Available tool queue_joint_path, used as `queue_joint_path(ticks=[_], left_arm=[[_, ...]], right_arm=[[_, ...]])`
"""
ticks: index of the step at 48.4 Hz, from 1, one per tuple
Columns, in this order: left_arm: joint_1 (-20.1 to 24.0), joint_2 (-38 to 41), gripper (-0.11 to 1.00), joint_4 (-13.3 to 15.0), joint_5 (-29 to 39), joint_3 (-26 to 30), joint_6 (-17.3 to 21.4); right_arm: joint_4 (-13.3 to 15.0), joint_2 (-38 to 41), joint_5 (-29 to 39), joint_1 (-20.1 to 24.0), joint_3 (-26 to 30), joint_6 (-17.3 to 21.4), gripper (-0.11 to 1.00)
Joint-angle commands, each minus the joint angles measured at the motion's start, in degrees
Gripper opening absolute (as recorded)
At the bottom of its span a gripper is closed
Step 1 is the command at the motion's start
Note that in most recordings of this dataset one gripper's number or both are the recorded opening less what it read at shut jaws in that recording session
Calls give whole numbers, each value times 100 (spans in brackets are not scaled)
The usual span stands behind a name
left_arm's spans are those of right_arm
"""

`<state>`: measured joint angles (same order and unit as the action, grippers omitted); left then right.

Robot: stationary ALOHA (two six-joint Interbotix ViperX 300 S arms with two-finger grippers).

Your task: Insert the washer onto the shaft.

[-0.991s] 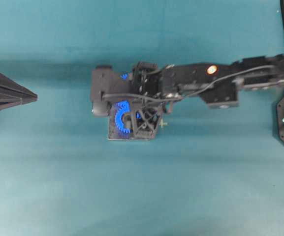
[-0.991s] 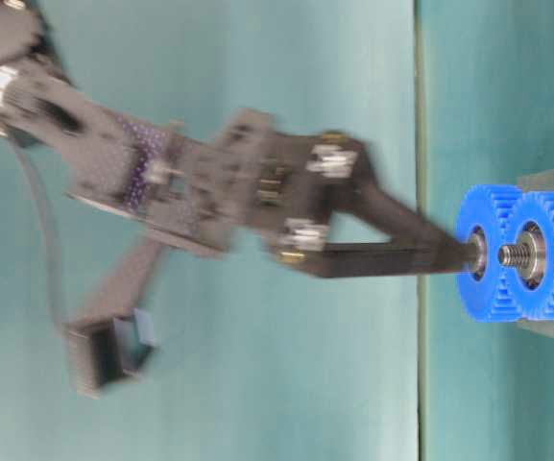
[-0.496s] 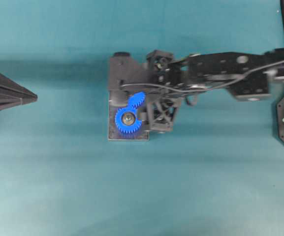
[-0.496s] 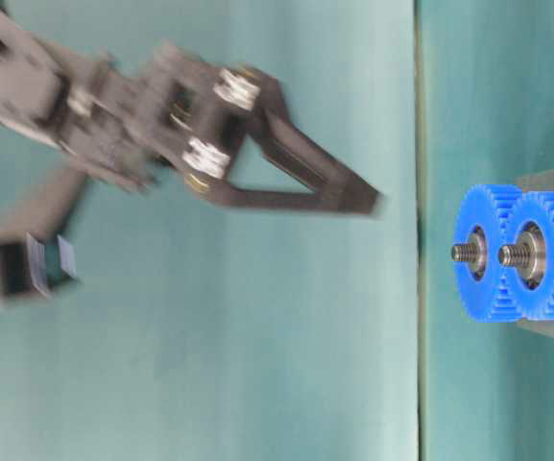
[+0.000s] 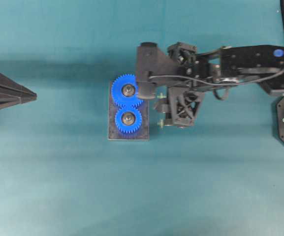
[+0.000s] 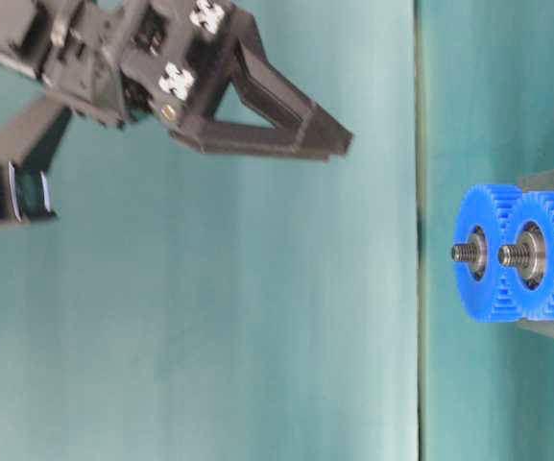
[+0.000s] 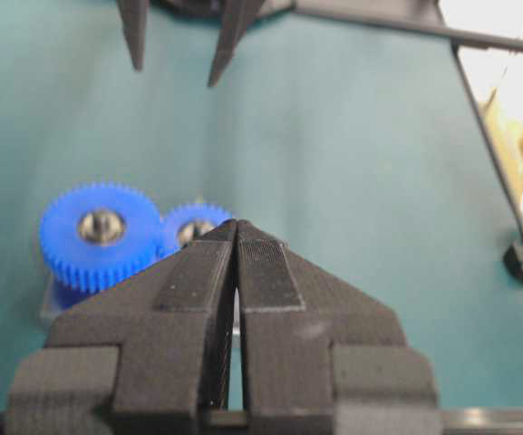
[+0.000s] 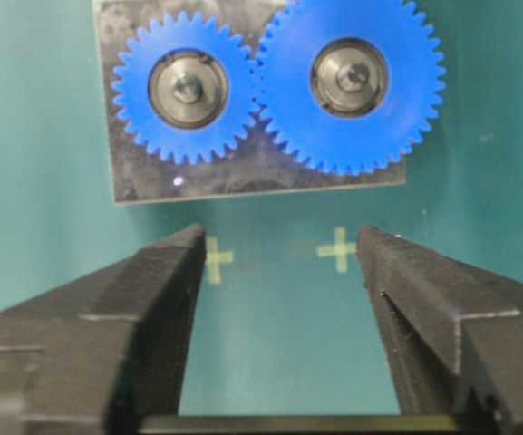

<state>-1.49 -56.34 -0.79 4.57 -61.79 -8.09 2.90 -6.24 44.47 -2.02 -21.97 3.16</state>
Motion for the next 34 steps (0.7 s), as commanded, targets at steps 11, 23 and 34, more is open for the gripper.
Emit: queue_joint_path(ticks=[11,23,34], left_arm=[[9,18,0,-18,-79,141,62],[18,0,0,-18,-79,167,149],[18,0,0,-18,-79,114,105]], right_arm=[[9,-677,-448,-18,-492,70,67],[9,-1099,-457,-35,-923,70,67],[9,-1441,-545,-62,-1266,70,67]])
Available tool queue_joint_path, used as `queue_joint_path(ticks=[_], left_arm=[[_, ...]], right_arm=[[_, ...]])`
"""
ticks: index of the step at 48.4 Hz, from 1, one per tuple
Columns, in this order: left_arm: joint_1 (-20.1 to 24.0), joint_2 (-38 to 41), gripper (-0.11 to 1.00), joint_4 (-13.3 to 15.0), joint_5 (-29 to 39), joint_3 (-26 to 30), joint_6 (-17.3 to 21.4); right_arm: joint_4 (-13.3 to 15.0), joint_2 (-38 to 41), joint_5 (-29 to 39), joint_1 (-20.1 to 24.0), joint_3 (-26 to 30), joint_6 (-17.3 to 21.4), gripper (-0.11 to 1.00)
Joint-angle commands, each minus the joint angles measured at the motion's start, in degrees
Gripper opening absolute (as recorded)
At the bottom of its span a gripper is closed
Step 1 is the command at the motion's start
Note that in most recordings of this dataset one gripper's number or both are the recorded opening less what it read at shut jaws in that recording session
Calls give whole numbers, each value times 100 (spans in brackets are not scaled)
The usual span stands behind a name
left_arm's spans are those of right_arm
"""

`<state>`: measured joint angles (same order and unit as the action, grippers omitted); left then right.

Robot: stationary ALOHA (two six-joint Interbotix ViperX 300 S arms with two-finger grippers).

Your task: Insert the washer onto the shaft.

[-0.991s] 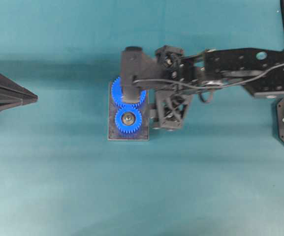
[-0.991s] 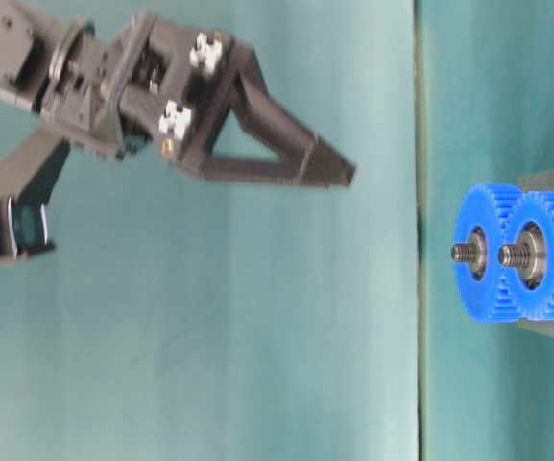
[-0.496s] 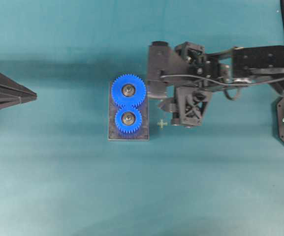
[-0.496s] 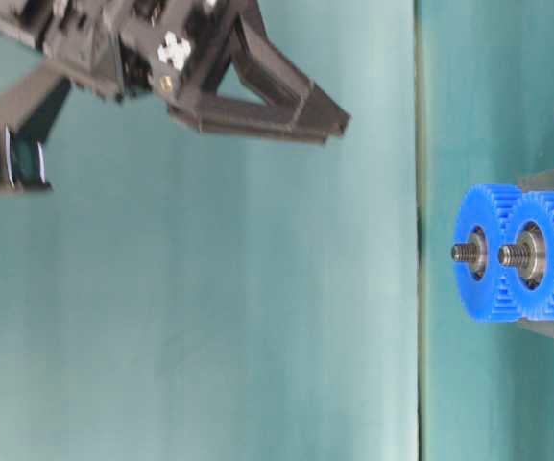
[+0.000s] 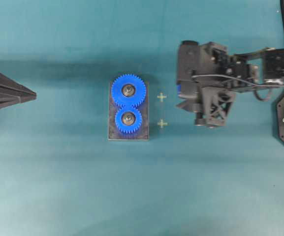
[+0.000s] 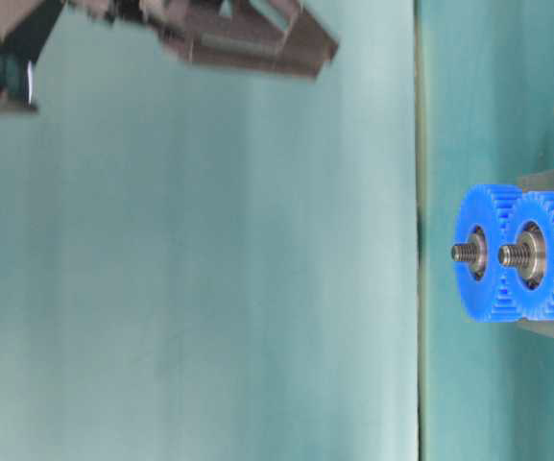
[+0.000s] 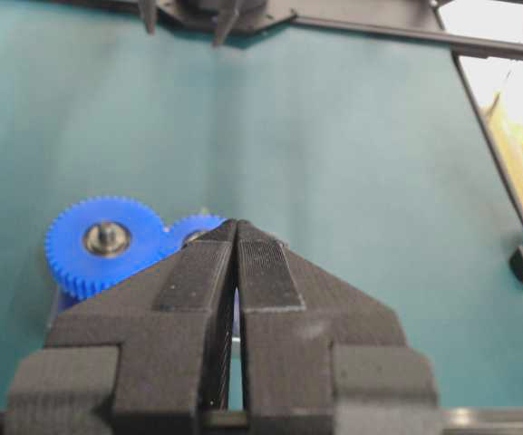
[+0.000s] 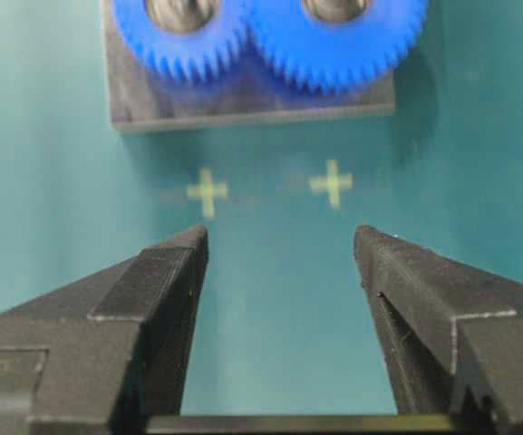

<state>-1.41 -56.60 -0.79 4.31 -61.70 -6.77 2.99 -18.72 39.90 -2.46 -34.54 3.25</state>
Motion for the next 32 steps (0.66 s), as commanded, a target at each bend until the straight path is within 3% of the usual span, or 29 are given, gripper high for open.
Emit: queue_joint_path(ticks=[1,21,32], left_arm=[[9,18,0,-18,-53,105,-35],[9,18,0,-18,-123,26,-62],[9,9,0,-9,-132,-18,-79]], right_arm=[[0,-220,-114,-18,-53,62,67],[0,-773,-1661,-18,-861,62,67],[-18,-896,-1775,-9,-1072,62,67]])
